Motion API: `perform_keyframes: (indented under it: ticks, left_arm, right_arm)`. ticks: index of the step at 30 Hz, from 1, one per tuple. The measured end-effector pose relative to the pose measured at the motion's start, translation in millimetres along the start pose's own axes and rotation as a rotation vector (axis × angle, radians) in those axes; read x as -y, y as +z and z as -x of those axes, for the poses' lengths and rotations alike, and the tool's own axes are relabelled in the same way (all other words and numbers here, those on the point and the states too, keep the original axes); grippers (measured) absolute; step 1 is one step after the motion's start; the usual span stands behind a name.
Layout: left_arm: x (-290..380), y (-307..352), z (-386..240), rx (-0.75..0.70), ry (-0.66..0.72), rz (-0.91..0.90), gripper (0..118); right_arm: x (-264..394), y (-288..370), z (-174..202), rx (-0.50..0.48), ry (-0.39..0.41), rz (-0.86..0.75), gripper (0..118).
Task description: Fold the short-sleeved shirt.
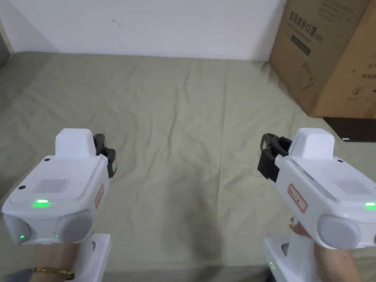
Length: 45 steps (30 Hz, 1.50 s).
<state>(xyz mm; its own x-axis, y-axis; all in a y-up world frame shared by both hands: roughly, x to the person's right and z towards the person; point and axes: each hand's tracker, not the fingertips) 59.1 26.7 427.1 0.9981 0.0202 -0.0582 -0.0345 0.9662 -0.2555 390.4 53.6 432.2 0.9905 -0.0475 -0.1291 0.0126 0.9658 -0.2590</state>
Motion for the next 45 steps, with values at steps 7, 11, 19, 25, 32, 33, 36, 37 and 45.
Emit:
perform_keyframes:
  ticks: [7, 11, 19, 25, 32, 33, 36, 37, 45]
  left_arm:
    - [-1.1, -0.1, -3.1, -0.008, -0.028, -0.001, 0]
    - [-1.2, 0.8, -4.9, -0.021, -0.038, -0.004, 32]
    - [-5.2, 4.6, -4.0, -0.03, -0.046, -0.032, 118]
    - [-7.2, 6.8, -4.4, -0.026, -0.045, -0.038, 118]
    - [-6.9, 7.5, -3.0, -0.033, -0.041, -0.04, 118]
    - [-6.7, 7.5, -3.3, -0.035, -0.044, -0.04, 118]
    - [-5.7, 7.9, -3.6, -0.034, -0.053, -0.044, 118]
    - [-5.5, 8.0, -3.7, -0.035, -0.052, -0.044, 118]
    - [-5.6, 7.9, -3.2, -0.037, -0.049, -0.044, 118]
  right_arm:
    - [0.8, -2.5, -0.9, 0.0, -0.007, 0.011, 0]
    - [1.1, -2.6, -0.9, -0.002, 0.004, 0.021, 3]
    - [-2.8, -2.6, -0.2, 0.018, 0.006, 0.01, 117]
    - [-4.2, -3.7, -3.8, 0.049, -0.017, 0.006, 117]
    - [-3.6, -2.5, -4.4, 0.051, -0.005, 0.004, 117]
    - [-3.1, -2.3, -4.4, 0.051, -0.007, -0.001, 117]
    - [-2.9, -1.6, -3.6, 0.051, -0.011, -0.009, 117]
    - [-2.9, -1.6, -3.2, 0.051, -0.01, -0.01, 117]
    - [-3.6, -1.9, 0.0, 0.047, 0.003, -0.016, 117]
